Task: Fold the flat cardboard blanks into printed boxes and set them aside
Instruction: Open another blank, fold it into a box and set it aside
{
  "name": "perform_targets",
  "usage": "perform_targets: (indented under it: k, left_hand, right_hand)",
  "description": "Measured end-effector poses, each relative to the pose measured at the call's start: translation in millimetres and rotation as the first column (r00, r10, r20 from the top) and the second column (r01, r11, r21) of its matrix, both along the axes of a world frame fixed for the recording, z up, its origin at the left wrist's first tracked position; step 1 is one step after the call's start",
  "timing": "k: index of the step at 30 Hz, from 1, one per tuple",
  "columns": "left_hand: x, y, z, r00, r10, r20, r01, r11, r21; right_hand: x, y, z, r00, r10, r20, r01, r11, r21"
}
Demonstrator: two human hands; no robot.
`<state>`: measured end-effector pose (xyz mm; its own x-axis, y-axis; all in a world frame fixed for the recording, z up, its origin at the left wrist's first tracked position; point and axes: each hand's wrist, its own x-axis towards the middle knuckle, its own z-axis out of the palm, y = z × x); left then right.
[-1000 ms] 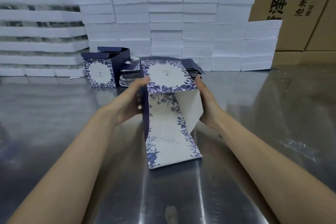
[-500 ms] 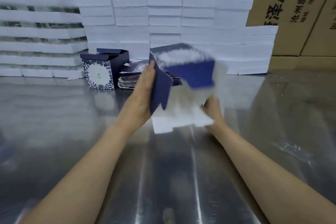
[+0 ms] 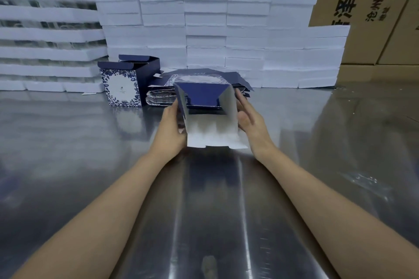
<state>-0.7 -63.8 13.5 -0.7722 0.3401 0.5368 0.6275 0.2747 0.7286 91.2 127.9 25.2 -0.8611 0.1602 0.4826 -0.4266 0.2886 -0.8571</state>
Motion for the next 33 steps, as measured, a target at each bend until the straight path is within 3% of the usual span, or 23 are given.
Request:
perform_targets:
  k: [3, 6, 11, 15, 20, 23, 26, 33]
  left_hand:
    - [3, 3, -1, 0.97, -0.157, 0.184, 0.141, 0.985, 0.098]
    - [1, 1, 2, 0.896, -0.315, 0.312, 0.255, 0.942, 0.22]
    - [2, 3, -2, 0.803, -0.433, 0.41, 0.374, 0.901, 0.219]
    - [3, 5, 3, 0.844, -0.35, 0.406, 0.238, 0.923, 0.302]
    - [0, 9, 0, 0.856, -0.272, 0.441, 0.13, 0.937, 0.325]
    - [4, 7, 3, 0.915, -0.181, 0.36, 0.092, 0.964, 0.251]
    - [8, 5, 2, 0.977, -0.031, 0.21, 0.007, 0.994, 0.111]
    - [20, 16, 6, 0.988, 0.084, 0.131, -0.098, 0.989, 0.108]
  right_hand:
    - [-5, -3, -2, 0.999, 0.047, 0.0, -0.047, 0.996, 0.07]
    - [-9, 0, -5, 0.995, -0.096, -0.031, 0.096, 0.995, -0.001]
    - [-11, 8, -5, 0.948, -0.31, -0.072, 0.298, 0.944, -0.142]
    - [-14, 13, -3, 0.91, -0.411, -0.052, 0.382, 0.882, -0.277]
    - [-14, 16, 0, 0.946, -0.322, -0.035, 0.277, 0.861, -0.427]
    - [-14, 18, 0, 0.948, -0.309, -0.074, 0.248, 0.865, -0.436]
    - [-10, 17, 2, 0.919, -0.368, -0.143, 0.298, 0.884, -0.359]
    - [-8, 6, -3, 0.816, -0.458, -0.352, 0.489, 0.872, 0.0]
